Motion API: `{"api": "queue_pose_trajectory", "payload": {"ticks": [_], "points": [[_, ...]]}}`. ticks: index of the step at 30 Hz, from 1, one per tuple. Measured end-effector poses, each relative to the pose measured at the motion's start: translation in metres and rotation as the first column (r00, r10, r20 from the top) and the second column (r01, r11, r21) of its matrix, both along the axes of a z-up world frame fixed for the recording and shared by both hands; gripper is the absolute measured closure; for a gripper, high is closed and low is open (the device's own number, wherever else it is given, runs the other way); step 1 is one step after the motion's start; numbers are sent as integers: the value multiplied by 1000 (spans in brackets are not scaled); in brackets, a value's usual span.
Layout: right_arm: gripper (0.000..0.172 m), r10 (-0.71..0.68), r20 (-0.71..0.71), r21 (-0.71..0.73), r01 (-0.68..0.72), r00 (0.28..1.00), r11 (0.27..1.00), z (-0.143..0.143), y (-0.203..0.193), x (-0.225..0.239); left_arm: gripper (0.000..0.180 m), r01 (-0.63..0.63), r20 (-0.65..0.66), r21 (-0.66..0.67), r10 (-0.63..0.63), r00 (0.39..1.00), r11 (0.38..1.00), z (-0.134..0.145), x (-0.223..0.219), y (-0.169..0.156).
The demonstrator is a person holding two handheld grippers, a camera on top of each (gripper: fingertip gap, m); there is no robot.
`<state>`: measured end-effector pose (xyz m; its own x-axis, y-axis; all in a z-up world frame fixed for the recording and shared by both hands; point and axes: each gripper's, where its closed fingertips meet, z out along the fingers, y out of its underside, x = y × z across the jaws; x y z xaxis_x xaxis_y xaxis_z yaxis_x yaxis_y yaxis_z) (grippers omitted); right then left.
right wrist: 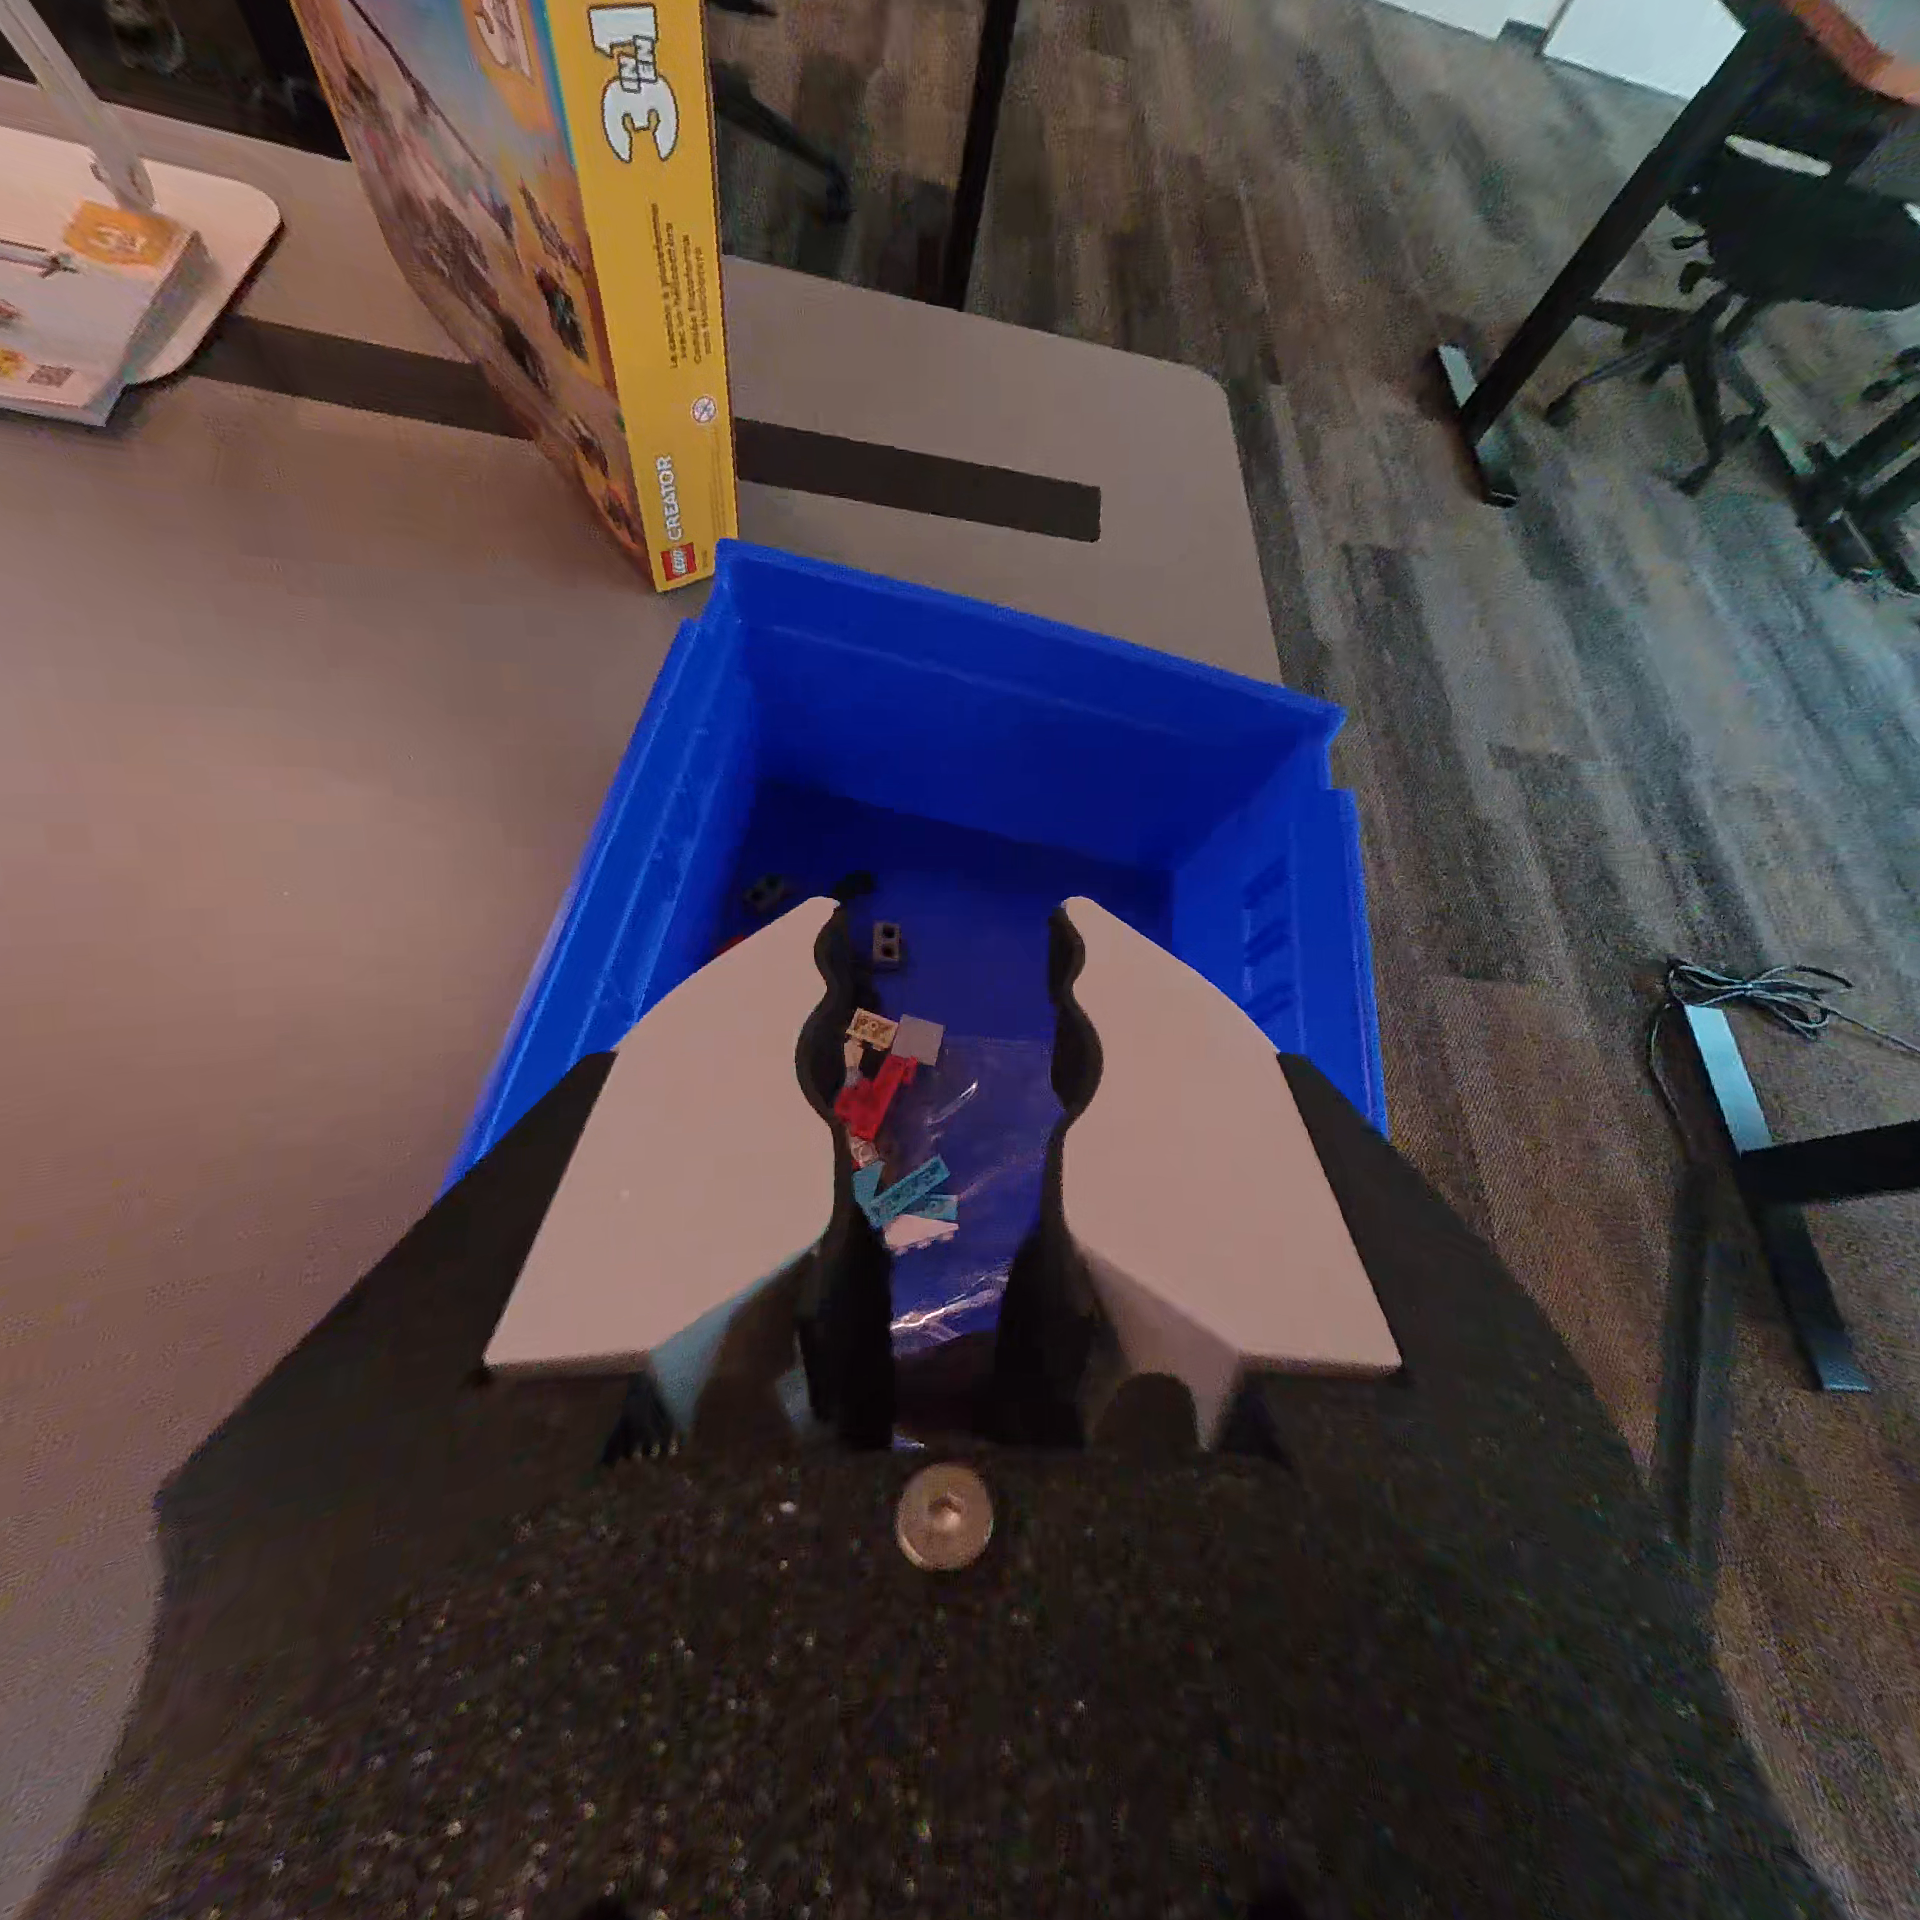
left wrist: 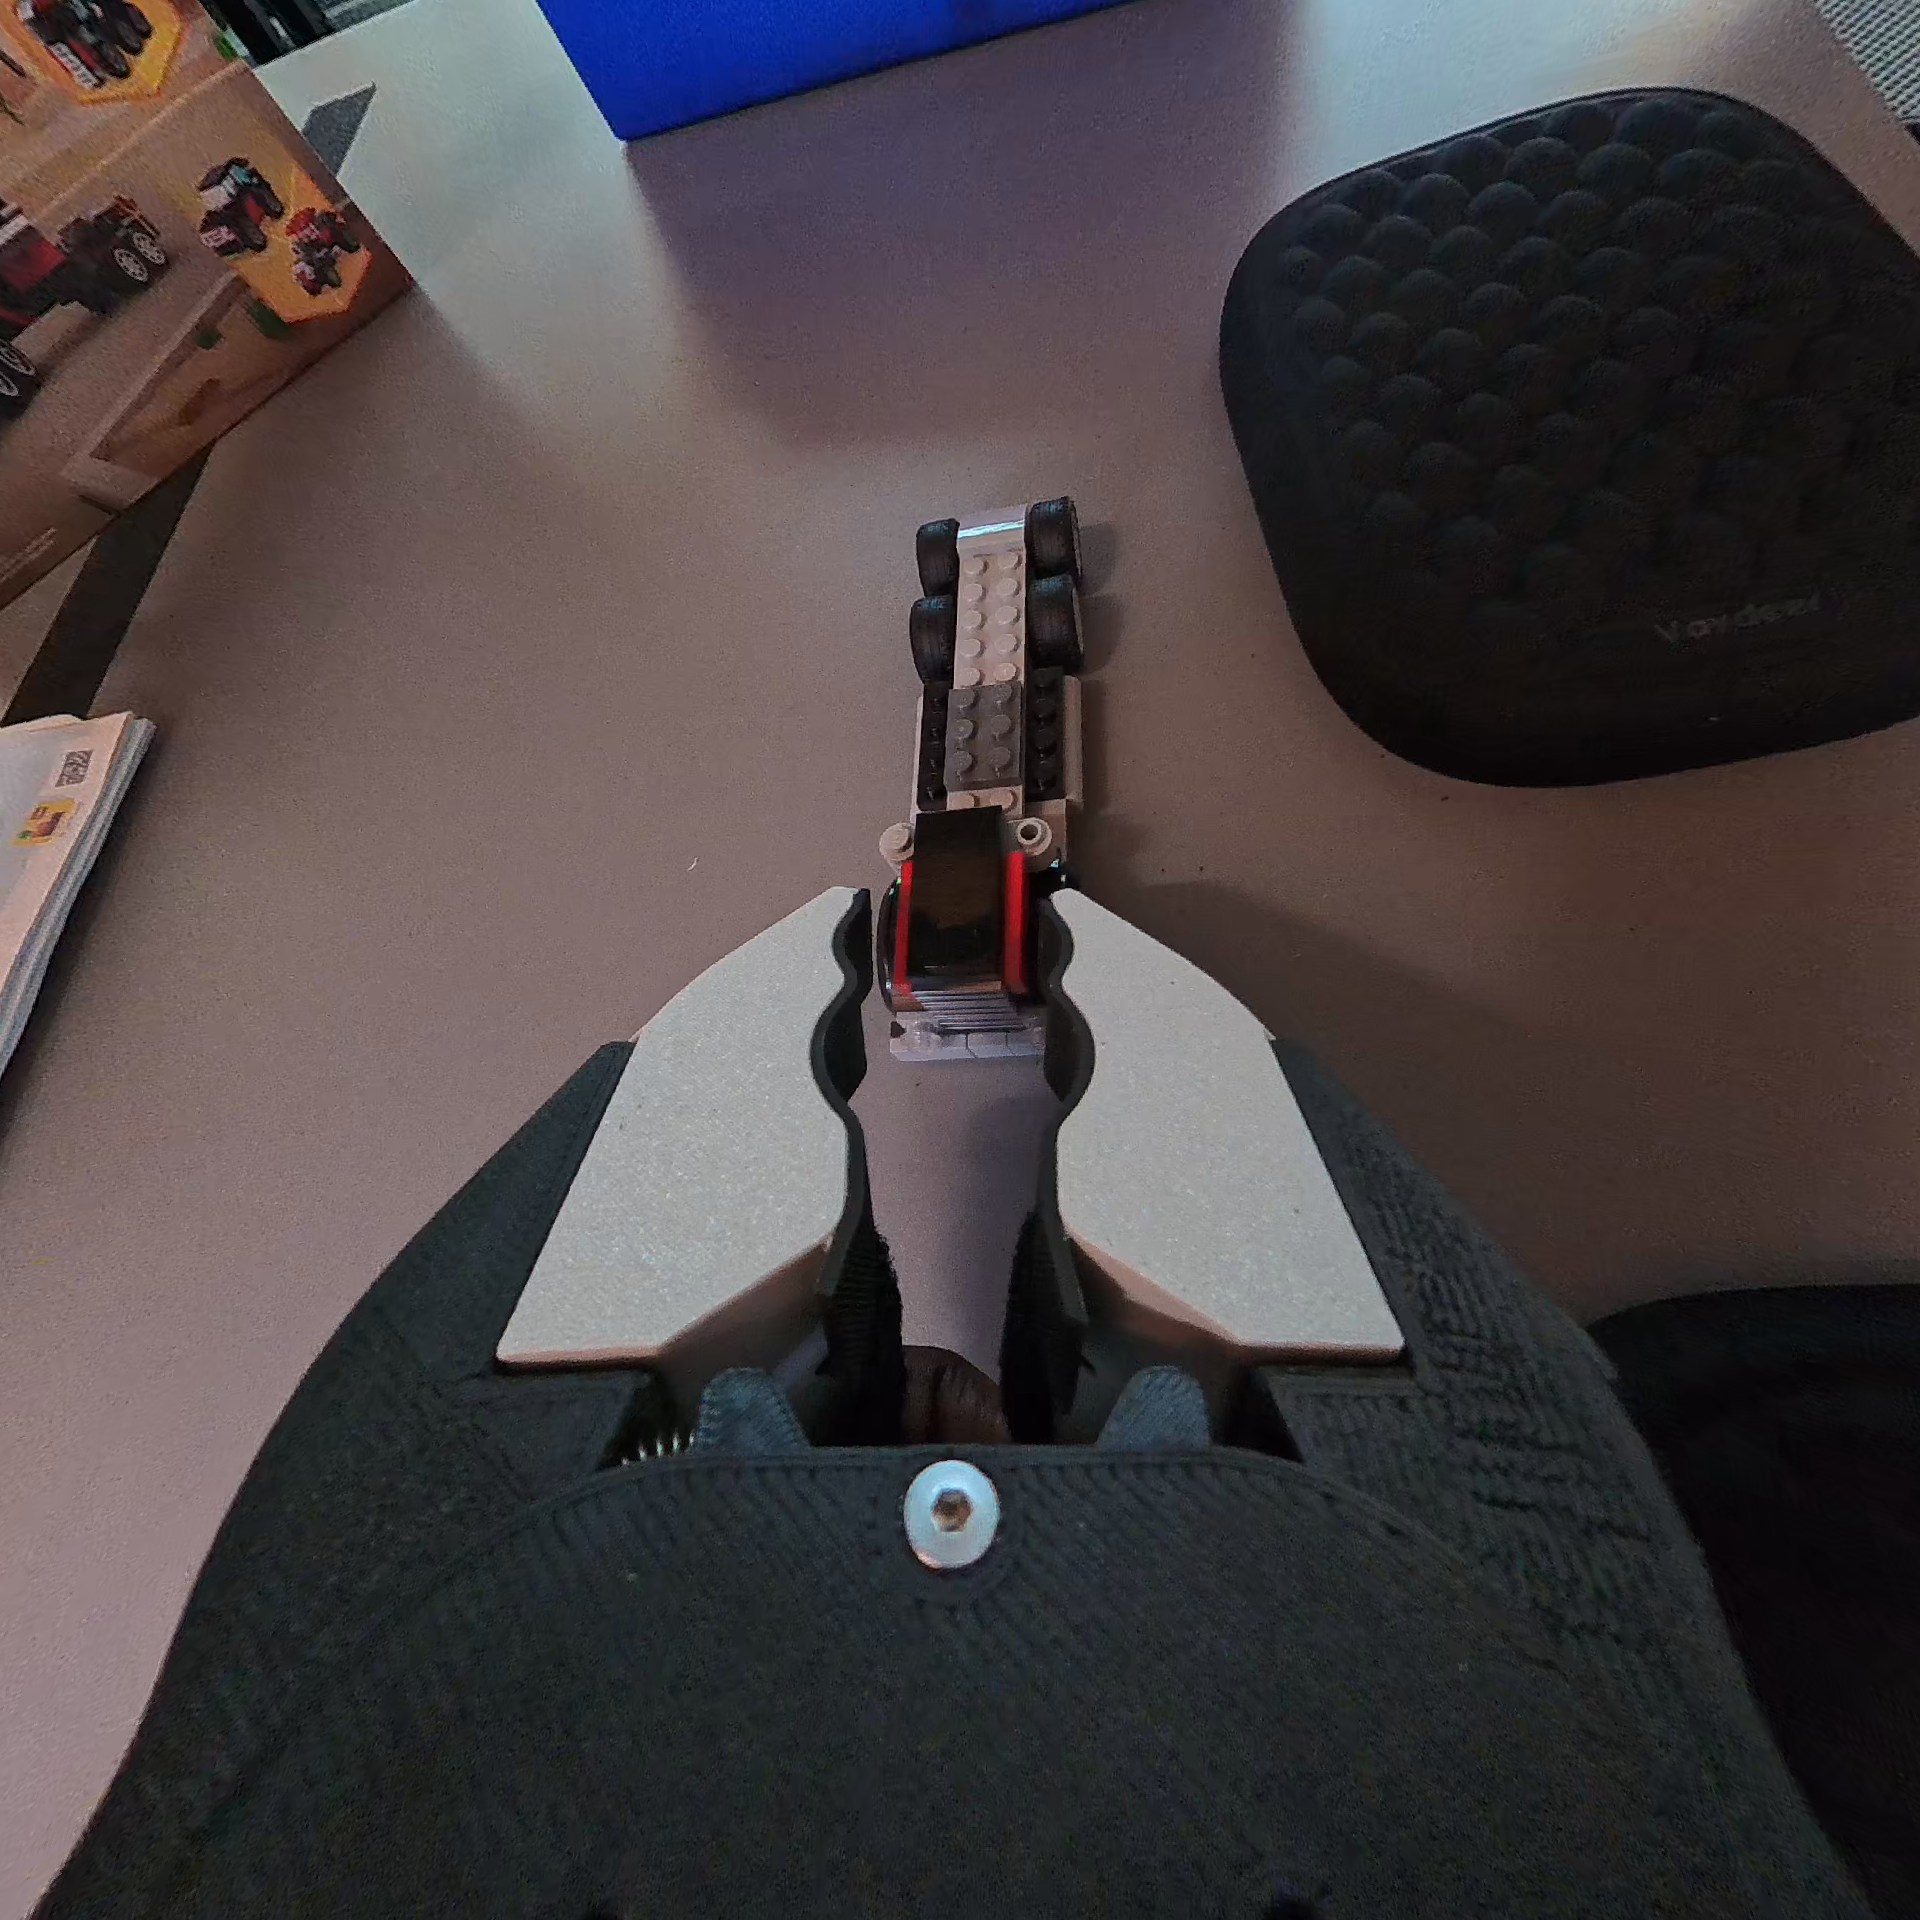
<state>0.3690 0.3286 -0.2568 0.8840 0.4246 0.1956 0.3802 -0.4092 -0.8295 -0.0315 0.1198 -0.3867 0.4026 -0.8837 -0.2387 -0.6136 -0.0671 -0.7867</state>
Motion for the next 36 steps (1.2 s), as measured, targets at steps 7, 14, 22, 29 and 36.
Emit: {"api": "queue_pose_trajectory", "payload": {"ticks": [7,14,22,29,36], "points": [[142,529,-169,224,-491,831,842,33,-66,-140,150,6,12,-7,-6,1000,1000,0,1,0],[142,979,18,-137,-969,205,205,-93,-207,-329,157,26,-7,14,-26,1000,1000,-1,2,-2],[133,990,8,-173,-975,139,138,-139,-214,-401,157,52,-28,50,-51,998,997,0,2,-3],[133,953,290,-42,-994,86,102,-135,-217,-400,156,65,16,-26,-65,998,998,-1,7,-8],[132,913,397,-6,-994,95,106,-134,-214,-399,157,34,50,-77,-30,998,996,0,8,-7]]}}
